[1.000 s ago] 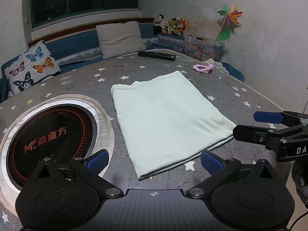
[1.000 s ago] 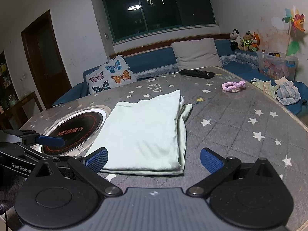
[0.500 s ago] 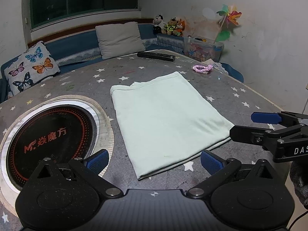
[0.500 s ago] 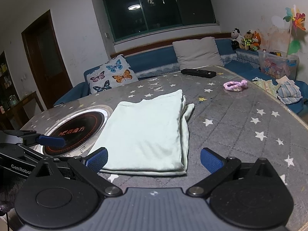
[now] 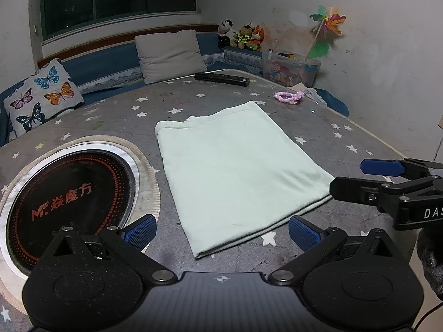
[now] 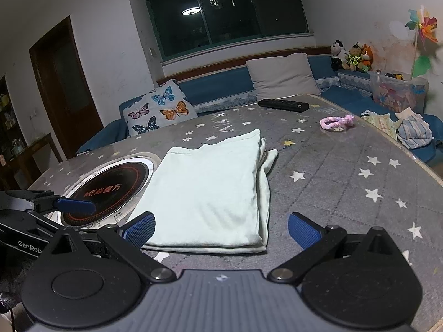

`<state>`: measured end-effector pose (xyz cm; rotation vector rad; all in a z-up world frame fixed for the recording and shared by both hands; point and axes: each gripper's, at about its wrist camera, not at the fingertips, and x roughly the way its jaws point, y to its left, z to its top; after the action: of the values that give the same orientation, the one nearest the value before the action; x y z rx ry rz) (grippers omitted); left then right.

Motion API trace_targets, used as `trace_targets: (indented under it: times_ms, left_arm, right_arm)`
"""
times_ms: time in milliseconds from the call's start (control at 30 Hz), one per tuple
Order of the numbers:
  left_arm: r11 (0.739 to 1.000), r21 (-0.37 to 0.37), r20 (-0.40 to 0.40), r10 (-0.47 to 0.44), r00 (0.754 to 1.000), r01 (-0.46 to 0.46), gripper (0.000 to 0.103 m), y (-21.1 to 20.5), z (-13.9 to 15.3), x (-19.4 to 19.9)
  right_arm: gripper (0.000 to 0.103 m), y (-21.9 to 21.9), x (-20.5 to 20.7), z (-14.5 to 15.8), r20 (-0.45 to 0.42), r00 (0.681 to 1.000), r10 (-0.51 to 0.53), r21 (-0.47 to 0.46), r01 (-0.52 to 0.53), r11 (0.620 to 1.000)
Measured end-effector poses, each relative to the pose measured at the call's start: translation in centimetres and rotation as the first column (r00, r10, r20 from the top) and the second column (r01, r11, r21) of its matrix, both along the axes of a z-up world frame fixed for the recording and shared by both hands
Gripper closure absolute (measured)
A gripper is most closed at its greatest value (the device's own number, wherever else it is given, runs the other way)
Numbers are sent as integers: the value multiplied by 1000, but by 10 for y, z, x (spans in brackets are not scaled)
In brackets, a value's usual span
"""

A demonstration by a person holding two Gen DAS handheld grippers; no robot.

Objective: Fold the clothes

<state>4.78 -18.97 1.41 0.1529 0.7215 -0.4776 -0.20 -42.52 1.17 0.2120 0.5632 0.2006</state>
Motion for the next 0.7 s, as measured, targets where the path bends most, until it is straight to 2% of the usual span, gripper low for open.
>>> trace_targets:
  times_ms: [700]
  left_arm:
    - [1000,-14,-27,25,999,-26,0,10,-6,10]
  right_arm:
    - [0,1,2,-3,-15,999,-29,-3,29,1000]
